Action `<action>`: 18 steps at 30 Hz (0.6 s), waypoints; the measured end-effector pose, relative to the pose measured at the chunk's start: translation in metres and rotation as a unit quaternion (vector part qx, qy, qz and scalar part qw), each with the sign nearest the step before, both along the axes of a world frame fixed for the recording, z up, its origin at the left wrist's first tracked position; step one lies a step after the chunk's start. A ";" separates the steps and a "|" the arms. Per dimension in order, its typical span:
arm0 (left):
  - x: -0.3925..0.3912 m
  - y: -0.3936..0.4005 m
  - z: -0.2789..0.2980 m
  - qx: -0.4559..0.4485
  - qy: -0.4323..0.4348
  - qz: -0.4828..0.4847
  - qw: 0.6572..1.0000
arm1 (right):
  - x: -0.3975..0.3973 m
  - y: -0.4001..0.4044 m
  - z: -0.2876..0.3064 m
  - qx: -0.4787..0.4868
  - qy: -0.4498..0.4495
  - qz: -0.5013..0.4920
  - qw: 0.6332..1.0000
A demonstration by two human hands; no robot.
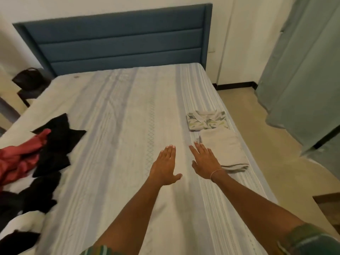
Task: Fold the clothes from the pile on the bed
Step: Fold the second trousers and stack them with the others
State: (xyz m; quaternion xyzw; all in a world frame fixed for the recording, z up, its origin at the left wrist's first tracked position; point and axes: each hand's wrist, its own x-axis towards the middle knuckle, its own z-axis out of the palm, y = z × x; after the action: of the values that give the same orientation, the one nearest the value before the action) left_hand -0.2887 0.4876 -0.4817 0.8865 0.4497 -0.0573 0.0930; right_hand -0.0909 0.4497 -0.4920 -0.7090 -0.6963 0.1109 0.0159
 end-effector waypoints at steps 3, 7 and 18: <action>-0.049 -0.020 0.025 0.002 0.003 0.001 1.000 | -0.047 -0.024 0.022 0.010 0.001 -0.003 1.000; -0.113 -0.043 0.049 0.013 0.010 0.012 1.000 | -0.108 -0.046 0.042 0.022 -0.004 0.012 1.000; -0.212 -0.078 0.078 0.043 0.039 0.060 0.997 | -0.211 -0.062 0.067 0.044 -0.024 0.077 0.996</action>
State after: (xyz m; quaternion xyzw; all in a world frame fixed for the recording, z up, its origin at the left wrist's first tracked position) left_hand -0.5010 0.4098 -0.4040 0.8579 0.5078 -0.0667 0.0410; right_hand -0.3019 0.3873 -0.4254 -0.6543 -0.7532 0.0640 0.0215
